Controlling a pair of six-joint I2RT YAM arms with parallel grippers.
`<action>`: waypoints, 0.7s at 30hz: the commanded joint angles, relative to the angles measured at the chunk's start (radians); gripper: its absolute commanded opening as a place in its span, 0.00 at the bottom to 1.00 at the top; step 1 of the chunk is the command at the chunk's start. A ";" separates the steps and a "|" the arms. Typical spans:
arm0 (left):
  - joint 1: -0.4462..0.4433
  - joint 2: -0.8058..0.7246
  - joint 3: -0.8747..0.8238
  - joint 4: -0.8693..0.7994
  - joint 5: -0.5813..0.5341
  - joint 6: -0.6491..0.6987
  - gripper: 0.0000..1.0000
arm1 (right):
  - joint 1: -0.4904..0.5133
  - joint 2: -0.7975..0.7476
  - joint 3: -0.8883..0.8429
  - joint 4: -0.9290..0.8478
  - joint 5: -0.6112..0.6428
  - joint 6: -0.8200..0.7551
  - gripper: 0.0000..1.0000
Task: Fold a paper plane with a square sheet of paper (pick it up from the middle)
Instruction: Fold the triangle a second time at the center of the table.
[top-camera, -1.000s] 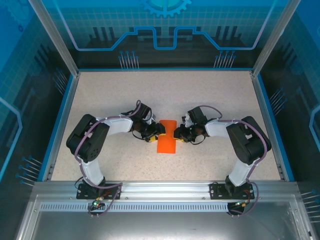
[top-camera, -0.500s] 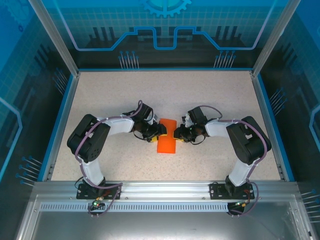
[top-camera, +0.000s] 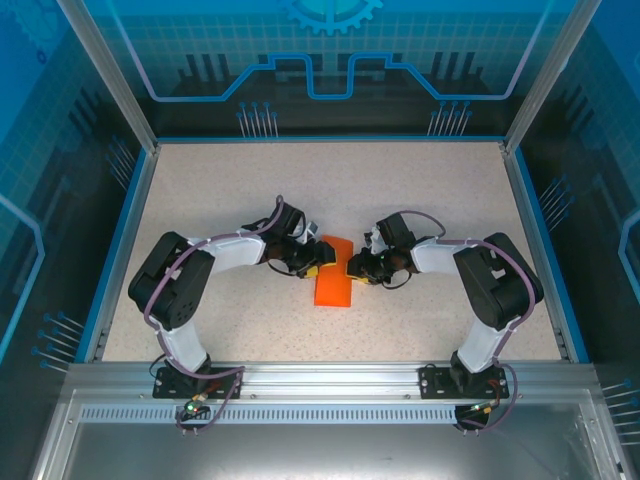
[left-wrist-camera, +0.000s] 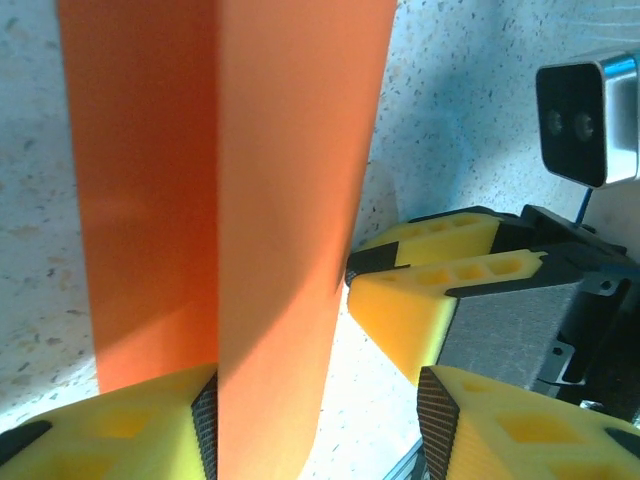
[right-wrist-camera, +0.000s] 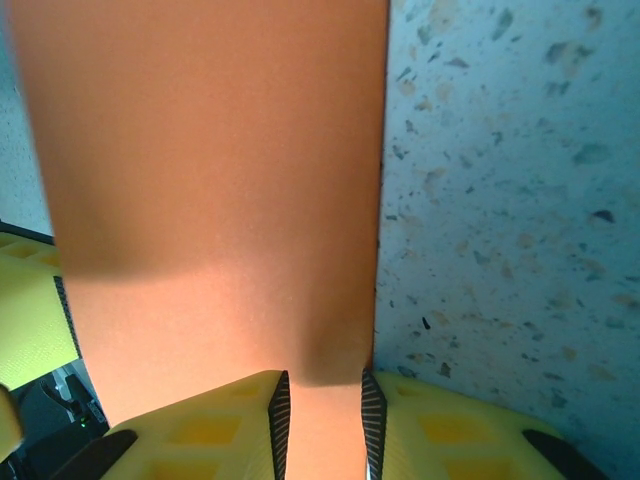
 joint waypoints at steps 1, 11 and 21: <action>0.008 -0.016 0.015 0.050 0.052 -0.019 0.54 | -0.015 -0.014 0.000 -0.022 -0.001 -0.011 0.29; 0.017 0.001 0.014 0.056 0.054 -0.047 0.38 | -0.002 -0.207 -0.057 -0.028 0.076 -0.054 0.41; 0.019 -0.015 0.006 0.023 0.038 -0.037 0.40 | 0.106 -0.498 -0.152 -0.078 0.308 -0.122 0.66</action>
